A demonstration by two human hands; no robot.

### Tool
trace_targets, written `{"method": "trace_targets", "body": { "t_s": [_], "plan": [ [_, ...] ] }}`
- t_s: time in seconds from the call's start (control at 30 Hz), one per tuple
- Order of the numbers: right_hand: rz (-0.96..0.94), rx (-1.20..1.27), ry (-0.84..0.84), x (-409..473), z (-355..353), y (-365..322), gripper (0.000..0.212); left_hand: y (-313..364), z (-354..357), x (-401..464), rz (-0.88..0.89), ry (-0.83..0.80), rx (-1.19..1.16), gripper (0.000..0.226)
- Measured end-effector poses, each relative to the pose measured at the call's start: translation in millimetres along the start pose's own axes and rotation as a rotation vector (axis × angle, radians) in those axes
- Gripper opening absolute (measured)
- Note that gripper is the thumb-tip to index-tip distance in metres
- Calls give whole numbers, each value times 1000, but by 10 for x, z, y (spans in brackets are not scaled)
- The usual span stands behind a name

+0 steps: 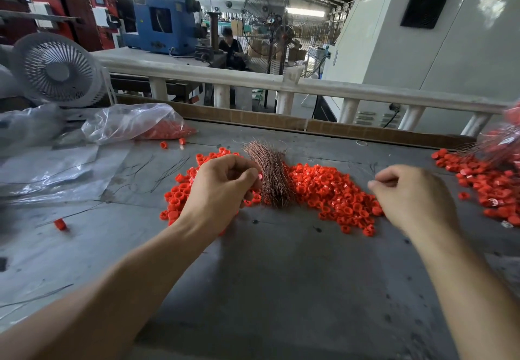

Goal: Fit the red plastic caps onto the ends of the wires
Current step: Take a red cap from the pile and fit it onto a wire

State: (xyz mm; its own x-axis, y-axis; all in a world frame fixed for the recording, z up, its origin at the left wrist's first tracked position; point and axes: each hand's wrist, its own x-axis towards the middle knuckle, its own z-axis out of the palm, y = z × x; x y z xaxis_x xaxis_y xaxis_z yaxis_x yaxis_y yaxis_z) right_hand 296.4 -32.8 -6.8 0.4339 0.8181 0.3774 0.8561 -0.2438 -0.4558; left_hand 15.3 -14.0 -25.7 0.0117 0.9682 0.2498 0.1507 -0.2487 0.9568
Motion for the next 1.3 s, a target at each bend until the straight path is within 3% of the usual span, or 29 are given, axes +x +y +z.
{"method": "trace_targets", "body": {
  "t_s": [0.17, 0.33, 0.5, 0.7, 0.9, 1.1, 1.3],
  "plan": [
    [-283, 198, -40, -266, 191, -388, 4, -35, -26, 16, 82, 14, 180, 13],
    [-510, 210, -134, -477, 369, -592, 12, -58, -25, 39, 90, 28, 247, 11],
    [-433, 152, -121, -583, 485, -713, 38, -83, -11, 60, 111, 41, 302, 9],
    [-375, 203, -202, -616, 544, -761, 23, -67, 29, 36, 131, 1, 336, 9],
    [-378, 487, -329, -645, 449, -699, 29, -1, 34, 1, 22, -182, 396, 44],
    [-456, 614, -457, -706, 329, -745, 30, 70, 10, -28, -78, -214, 243, 35],
    [-288, 583, -589, -650, 319, -787, 31, 116, 5, -29, -63, -175, 107, 28]
  ]
}}
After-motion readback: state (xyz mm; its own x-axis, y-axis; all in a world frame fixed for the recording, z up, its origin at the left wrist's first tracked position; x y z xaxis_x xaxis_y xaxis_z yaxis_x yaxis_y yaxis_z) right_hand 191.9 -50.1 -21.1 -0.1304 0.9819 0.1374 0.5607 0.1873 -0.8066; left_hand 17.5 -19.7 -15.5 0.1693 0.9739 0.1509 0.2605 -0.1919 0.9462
